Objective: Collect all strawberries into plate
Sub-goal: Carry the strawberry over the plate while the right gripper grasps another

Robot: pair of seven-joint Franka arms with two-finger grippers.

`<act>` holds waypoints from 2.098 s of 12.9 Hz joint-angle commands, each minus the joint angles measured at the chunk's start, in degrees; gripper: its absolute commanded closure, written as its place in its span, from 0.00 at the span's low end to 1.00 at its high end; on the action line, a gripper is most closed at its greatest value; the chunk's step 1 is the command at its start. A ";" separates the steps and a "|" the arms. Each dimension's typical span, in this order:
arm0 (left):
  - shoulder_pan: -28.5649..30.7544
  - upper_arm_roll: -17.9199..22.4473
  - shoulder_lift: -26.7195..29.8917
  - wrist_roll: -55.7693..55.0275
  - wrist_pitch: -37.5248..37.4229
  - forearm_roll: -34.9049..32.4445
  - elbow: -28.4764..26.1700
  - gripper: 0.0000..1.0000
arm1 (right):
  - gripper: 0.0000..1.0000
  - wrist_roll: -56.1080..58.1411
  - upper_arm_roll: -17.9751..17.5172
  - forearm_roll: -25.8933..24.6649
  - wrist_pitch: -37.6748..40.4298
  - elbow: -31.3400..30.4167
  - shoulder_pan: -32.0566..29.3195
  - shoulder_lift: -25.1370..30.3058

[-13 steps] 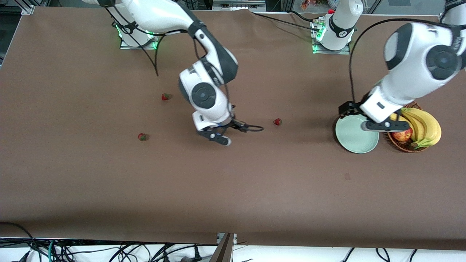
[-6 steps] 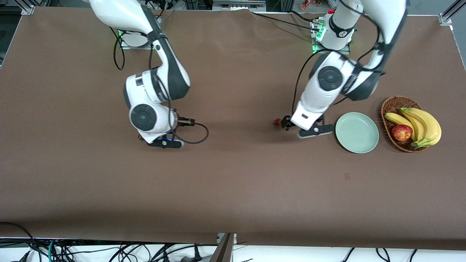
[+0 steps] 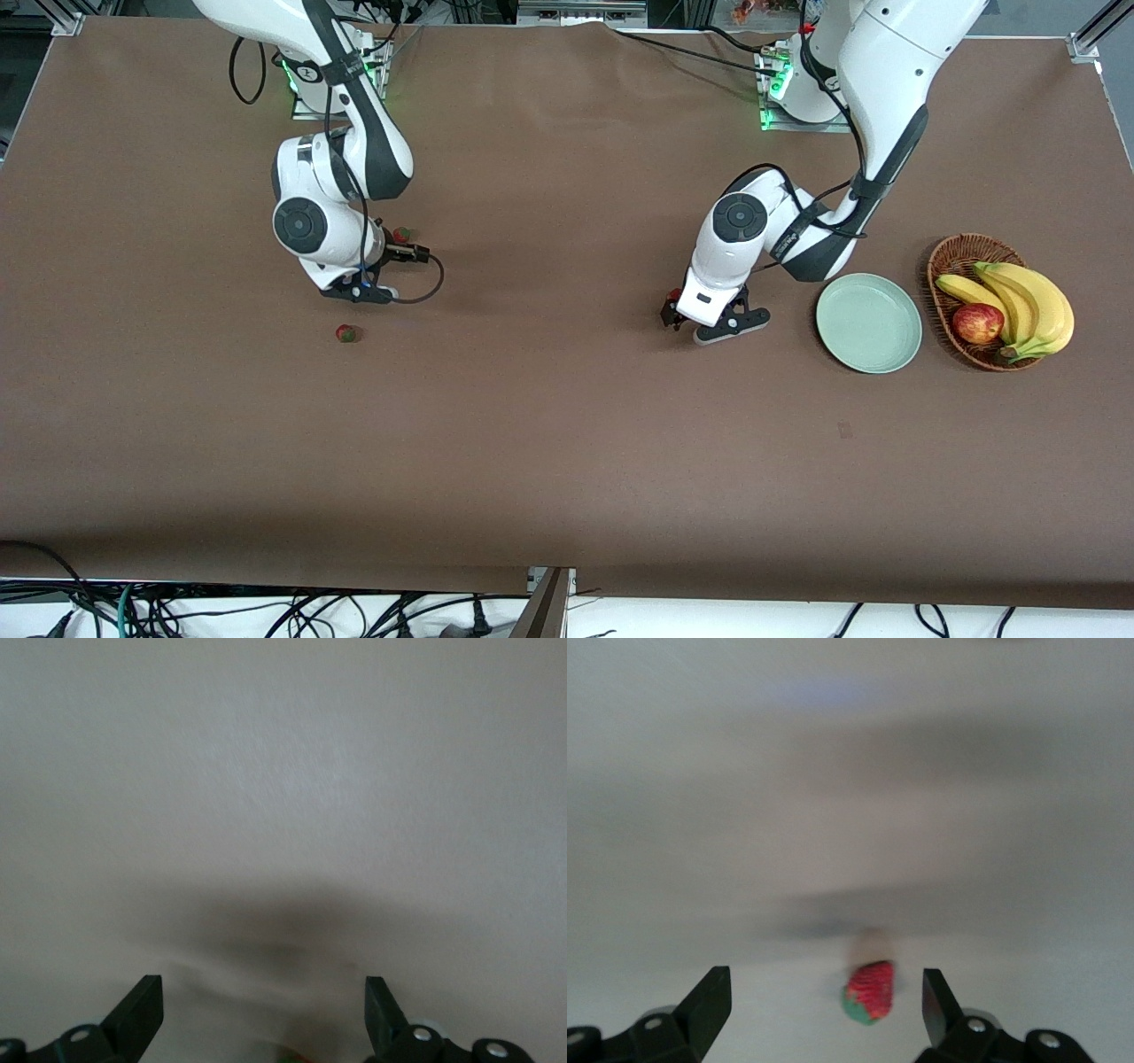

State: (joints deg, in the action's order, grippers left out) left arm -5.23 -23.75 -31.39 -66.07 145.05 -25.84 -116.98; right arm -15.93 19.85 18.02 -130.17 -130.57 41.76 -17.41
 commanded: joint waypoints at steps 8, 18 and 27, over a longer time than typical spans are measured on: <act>0.13 -3.93 0.71 -5.91 -0.38 -0.44 -4.48 0.47 | 0.18 -0.60 -4.29 5.45 -14.68 -12.17 0.51 2.11; 1.01 4.82 8.33 25.66 -20.74 26.41 6.85 1.00 | 0.93 -0.60 -4.29 5.45 -13.71 -11.91 0.42 4.65; 1.45 33.05 9.86 76.05 -23.87 31.37 4.40 1.00 | 0.87 -18.32 -5.86 6.84 8.60 46.28 1.21 -22.36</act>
State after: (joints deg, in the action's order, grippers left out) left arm -3.39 6.26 -20.11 2.15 118.39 3.79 -111.13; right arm -29.09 15.01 22.61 -127.49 -105.04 42.90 -25.23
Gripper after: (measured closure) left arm 0.670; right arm 0.665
